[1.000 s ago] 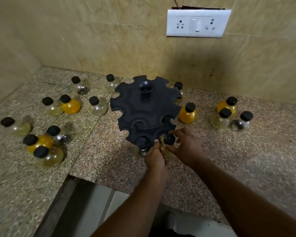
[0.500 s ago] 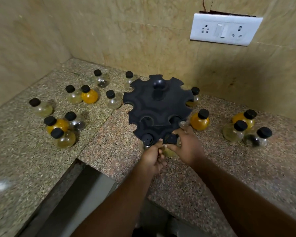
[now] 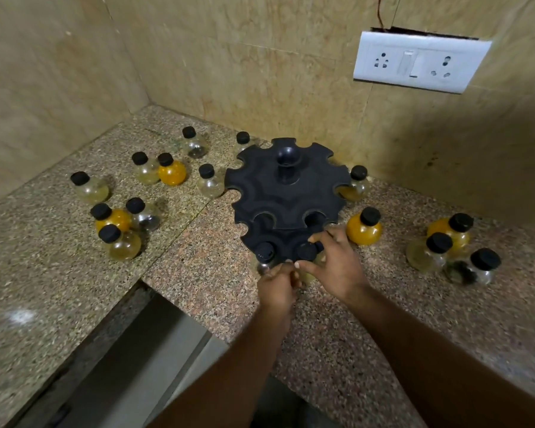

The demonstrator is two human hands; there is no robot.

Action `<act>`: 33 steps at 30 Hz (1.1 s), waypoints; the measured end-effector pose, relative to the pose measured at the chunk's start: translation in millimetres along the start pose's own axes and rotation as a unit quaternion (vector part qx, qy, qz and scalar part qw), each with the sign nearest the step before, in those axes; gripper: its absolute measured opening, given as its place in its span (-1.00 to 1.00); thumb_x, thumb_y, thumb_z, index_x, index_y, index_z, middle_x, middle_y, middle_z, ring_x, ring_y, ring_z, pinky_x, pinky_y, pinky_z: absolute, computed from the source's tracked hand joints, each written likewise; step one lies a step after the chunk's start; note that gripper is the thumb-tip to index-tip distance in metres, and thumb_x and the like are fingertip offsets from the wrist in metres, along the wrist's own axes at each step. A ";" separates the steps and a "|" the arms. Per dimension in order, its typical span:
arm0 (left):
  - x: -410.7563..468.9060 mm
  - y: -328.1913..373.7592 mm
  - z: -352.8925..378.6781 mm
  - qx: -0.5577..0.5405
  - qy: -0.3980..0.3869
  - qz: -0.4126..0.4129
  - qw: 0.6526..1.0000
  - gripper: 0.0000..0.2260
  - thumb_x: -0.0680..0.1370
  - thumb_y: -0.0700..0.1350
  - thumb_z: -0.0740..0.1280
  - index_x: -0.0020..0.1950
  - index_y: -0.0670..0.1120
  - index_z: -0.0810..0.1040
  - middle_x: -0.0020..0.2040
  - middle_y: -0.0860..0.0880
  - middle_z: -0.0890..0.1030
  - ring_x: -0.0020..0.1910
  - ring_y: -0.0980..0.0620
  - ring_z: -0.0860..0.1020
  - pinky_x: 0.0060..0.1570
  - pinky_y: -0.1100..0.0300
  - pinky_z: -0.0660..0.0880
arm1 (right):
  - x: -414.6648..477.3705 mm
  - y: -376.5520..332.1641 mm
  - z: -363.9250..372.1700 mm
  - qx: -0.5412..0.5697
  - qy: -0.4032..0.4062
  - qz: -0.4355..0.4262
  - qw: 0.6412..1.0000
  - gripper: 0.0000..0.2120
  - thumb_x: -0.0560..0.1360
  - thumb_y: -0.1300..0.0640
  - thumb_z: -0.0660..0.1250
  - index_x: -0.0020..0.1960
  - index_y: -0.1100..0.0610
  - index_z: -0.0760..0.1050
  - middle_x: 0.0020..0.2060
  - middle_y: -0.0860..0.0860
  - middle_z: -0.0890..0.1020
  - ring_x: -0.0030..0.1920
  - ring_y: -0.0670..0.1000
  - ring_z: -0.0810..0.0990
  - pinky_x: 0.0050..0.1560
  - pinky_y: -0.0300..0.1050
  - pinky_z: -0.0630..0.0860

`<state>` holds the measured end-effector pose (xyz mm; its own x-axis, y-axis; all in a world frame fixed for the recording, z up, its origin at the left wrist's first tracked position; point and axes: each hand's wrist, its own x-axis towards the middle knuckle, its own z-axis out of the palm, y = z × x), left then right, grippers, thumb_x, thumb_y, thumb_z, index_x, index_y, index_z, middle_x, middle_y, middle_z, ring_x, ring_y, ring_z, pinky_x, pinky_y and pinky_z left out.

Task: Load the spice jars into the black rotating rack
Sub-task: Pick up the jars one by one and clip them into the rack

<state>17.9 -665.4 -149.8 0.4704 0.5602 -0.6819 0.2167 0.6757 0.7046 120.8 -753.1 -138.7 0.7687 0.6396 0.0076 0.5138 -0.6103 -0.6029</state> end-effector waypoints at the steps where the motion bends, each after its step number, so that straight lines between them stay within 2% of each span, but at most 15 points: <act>1: -3.7 -7.8 3.0 0.003 0.015 0.033 0.999 -0.81 0.61 -0.22 0.33 -0.19 -0.24 0.61 -0.37 -0.08 0.59 -0.47 0.08 0.48 -0.49 0.31 0.39 | -1.2 3.9 -2.9 0.007 -0.007 -0.003 1.000 -0.46 0.37 -0.15 0.57 0.26 -0.01 0.50 0.37 0.00 0.35 0.20 0.05 0.55 0.23 -0.10 0.49; 4: -13.9 -33.5 12.0 0.069 -0.015 0.120 0.990 -0.75 0.61 -0.26 0.29 -0.25 -0.30 0.57 -0.40 -0.14 0.51 -0.45 0.02 0.42 -0.43 0.26 0.37 | -4.5 18.5 -15.0 0.010 -0.018 0.002 1.000 -0.46 0.41 -0.21 0.51 0.30 -0.06 0.48 0.38 -0.03 0.38 0.15 0.04 0.58 0.18 -0.08 0.51; 7: -5.5 -55.7 26.9 0.203 -0.083 0.181 0.959 -0.73 0.57 -0.22 0.29 -0.32 -0.28 0.51 -0.39 -0.13 0.49 -0.41 0.02 0.42 -0.33 0.19 0.35 | -9.4 40.2 -27.5 0.031 0.006 0.021 0.999 -0.53 0.43 -0.29 0.42 0.26 -0.13 0.48 0.29 -0.08 0.44 0.03 0.01 0.60 0.08 -0.01 0.57; 8: -0.2 -61.3 32.9 0.254 -0.102 0.196 0.942 -0.76 0.57 -0.18 0.30 -0.28 -0.24 0.55 -0.37 -0.10 0.53 -0.39 0.03 0.44 -0.31 0.18 0.37 | -10.7 47.7 -31.3 0.046 0.024 0.033 0.998 -0.57 0.46 -0.27 0.40 0.25 -0.12 0.49 0.26 -0.07 0.46 0.00 0.02 0.60 0.05 0.04 0.59; 10: 4.2 -68.9 48.5 0.339 -0.158 0.206 0.904 -0.85 0.56 -0.10 0.32 -0.05 -0.11 0.66 -0.22 -0.02 0.64 -0.29 0.11 0.56 -0.21 0.20 0.49 | -12.1 64.2 -39.3 0.066 0.065 0.073 0.993 -0.62 0.52 -0.18 0.39 0.27 -0.06 0.51 0.23 -0.02 0.48 0.05 0.08 0.60 0.05 0.11 0.59; 11: 7.4 -71.2 53.2 0.394 -0.174 0.225 0.874 -0.79 0.55 -0.04 0.31 0.11 -0.05 0.66 -0.08 -0.03 0.68 -0.16 0.09 0.62 -0.11 0.16 0.55 | -11.2 69.6 -41.6 0.072 0.079 0.094 0.990 -0.61 0.53 -0.14 0.39 0.30 -0.03 0.50 0.23 0.02 0.48 0.10 0.13 0.59 0.08 0.14 0.58; 12: 11.8 -72.1 59.9 0.469 -0.183 0.256 0.825 -0.68 0.53 0.01 0.30 0.26 -0.01 0.60 0.10 -0.05 0.67 0.03 0.04 0.63 0.04 0.11 0.56 | -9.4 75.7 -45.0 0.076 0.090 0.112 0.987 -0.58 0.53 -0.11 0.40 0.33 -0.01 0.49 0.23 0.05 0.48 0.14 0.16 0.59 0.10 0.15 0.57; 13: 13.7 -70.2 68.9 0.558 -0.186 0.284 0.757 -0.55 0.53 0.03 0.31 0.42 0.00 0.50 0.32 -0.07 0.58 0.27 -0.02 0.55 0.23 0.07 0.51 | -6.4 82.1 -49.3 0.080 0.098 0.127 0.984 -0.54 0.52 -0.09 0.40 0.37 0.01 0.46 0.26 0.08 0.48 0.18 0.18 0.57 0.14 0.15 0.56; 14: 15.5 -68.8 78.3 0.627 -0.185 0.314 0.689 -0.41 0.53 0.05 0.34 0.54 -0.03 0.34 0.50 -0.10 0.41 0.47 -0.07 0.38 0.39 0.04 0.39 | -2.5 87.1 -53.0 0.083 0.100 0.137 0.982 -0.50 0.52 -0.08 0.41 0.41 0.03 0.43 0.30 0.10 0.48 0.23 0.19 0.56 0.19 0.13 0.54; 15: 14.6 -65.1 86.9 0.671 -0.189 0.313 0.645 -0.28 0.53 0.09 0.38 0.62 -0.07 0.18 0.60 -0.12 0.22 0.58 -0.12 0.18 0.49 -0.01 0.28 | 2.0 91.5 -56.2 0.083 0.098 0.144 0.981 -0.45 0.53 -0.07 0.41 0.46 0.04 0.39 0.35 0.12 0.46 0.29 0.20 0.53 0.24 0.10 0.51; 17: 14.6 -58.6 101.9 0.728 -0.194 0.267 0.601 -0.05 0.51 0.18 0.42 0.64 -0.15 -0.09 0.65 -0.17 -0.07 0.63 -0.17 -0.08 0.54 -0.11 0.15 | 11.8 97.3 -62.3 0.076 0.083 0.158 0.981 -0.36 0.53 -0.04 0.41 0.53 0.08 0.29 0.43 0.15 0.41 0.37 0.20 0.45 0.28 0.04 0.43; 20: 23.3 -54.2 120.1 0.781 -0.191 0.221 0.552 0.13 0.44 0.28 0.45 0.62 -0.21 -0.24 0.63 -0.24 -0.24 0.61 -0.24 -0.23 0.52 -0.20 0.14 | 26.6 104.0 -70.8 0.075 0.066 0.168 0.981 -0.26 0.52 -0.04 0.42 0.59 0.08 0.19 0.48 0.17 0.35 0.42 0.23 0.39 0.30 0.07 0.41; 22: 29.3 -48.4 127.3 0.804 -0.182 0.193 0.533 0.19 0.41 0.29 0.48 0.60 -0.23 -0.28 0.61 -0.26 -0.29 0.59 -0.28 -0.26 0.52 -0.23 0.14 | 36.4 107.5 -73.5 0.084 0.054 0.170 0.980 -0.23 0.51 -0.04 0.44 0.60 0.06 0.17 0.51 0.16 0.33 0.45 0.24 0.36 0.34 0.11 0.39; 27: 41.0 -39.3 138.5 0.831 -0.157 0.147 0.514 0.30 0.33 0.29 0.55 0.58 -0.26 -0.33 0.59 -0.29 -0.34 0.58 -0.30 -0.29 0.52 -0.23 0.12 | 57.4 114.5 -70.4 0.098 0.022 0.138 0.985 -0.24 0.49 -0.03 0.47 0.58 0.03 0.23 0.51 0.14 0.35 0.46 0.23 0.35 0.36 0.15 0.36; 33: 50.0 -41.9 139.3 0.821 -0.162 0.146 0.528 0.34 0.28 0.28 0.58 0.58 -0.27 -0.33 0.59 -0.28 -0.34 0.58 -0.29 -0.29 0.51 -0.25 0.15 | 67.4 119.8 -62.7 0.105 0.015 0.127 0.986 -0.41 0.53 -0.01 0.45 0.50 0.04 0.35 0.41 0.12 0.48 0.37 0.22 0.45 0.28 0.10 0.40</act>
<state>151.5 -732.4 -186.1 0.7522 0.2338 -0.6161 0.4183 -0.8918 0.1722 258.1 -812.4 -160.5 0.8755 0.4615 -0.1431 0.2150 -0.6373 -0.7400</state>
